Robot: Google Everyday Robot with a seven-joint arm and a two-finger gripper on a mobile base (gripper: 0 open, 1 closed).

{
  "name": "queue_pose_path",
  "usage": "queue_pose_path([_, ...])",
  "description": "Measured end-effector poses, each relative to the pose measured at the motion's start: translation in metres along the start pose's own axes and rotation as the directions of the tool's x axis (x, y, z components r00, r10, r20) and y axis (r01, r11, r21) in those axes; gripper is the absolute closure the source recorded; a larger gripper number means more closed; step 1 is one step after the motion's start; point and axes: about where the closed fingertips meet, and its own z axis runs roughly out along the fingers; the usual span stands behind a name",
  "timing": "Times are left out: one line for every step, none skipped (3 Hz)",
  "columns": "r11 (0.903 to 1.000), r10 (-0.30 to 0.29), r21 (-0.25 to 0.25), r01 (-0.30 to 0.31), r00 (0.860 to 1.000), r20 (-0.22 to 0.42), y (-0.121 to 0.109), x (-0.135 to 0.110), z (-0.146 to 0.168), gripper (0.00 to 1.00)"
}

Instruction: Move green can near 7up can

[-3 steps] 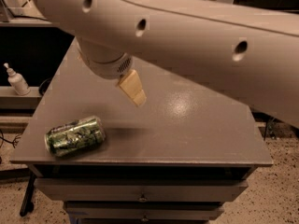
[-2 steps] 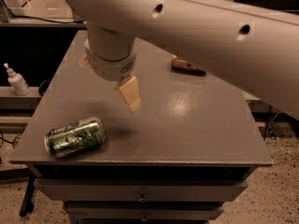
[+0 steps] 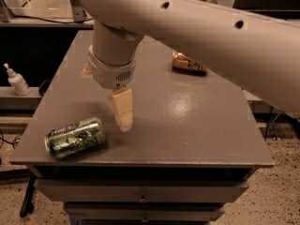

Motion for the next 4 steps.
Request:
queue_pose_path([0.9942,0.106,-0.022,-0.105,0.994,0.037,0.005,-0.011,-0.003,0.0])
queue_pose_path([0.9809,0.193,-0.033,-0.192,0.979,0.06,0.008,-0.023,-0.006,0.0])
queue_pose_path([0.9667,0.256,-0.033,-0.254,0.963,0.083,0.006,-0.038,-0.005,0.0])
queue_pose_path([0.9524,0.305,-0.028,-0.303,0.947,0.104,-0.002,-0.057,0.0,0.0])
